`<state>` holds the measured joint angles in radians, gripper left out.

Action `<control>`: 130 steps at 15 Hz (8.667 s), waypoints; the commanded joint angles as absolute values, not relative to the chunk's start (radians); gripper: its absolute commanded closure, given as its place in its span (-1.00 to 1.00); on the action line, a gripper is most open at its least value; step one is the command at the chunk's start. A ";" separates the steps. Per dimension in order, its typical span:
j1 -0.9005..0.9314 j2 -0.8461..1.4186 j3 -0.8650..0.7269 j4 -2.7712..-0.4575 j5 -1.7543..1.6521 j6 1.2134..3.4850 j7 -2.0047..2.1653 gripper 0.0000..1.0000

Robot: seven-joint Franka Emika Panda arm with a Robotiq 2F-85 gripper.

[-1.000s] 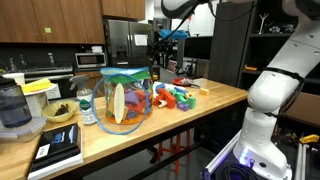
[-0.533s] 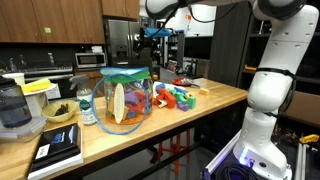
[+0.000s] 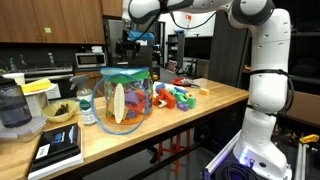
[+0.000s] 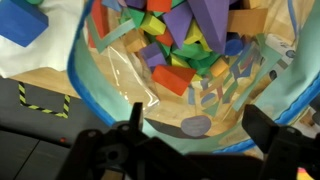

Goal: Transfer a block from the bag to the table

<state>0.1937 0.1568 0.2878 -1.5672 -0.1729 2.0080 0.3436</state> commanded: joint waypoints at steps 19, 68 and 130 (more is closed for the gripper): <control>0.307 0.261 0.233 -1.708 -0.053 2.051 0.313 -1.00; 0.270 0.073 0.219 -1.885 -0.235 2.135 0.346 0.63; 0.315 0.170 0.229 -2.090 0.001 2.471 0.449 -0.48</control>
<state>0.3208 0.1809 0.2354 -2.0494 -0.0249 2.4220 0.4381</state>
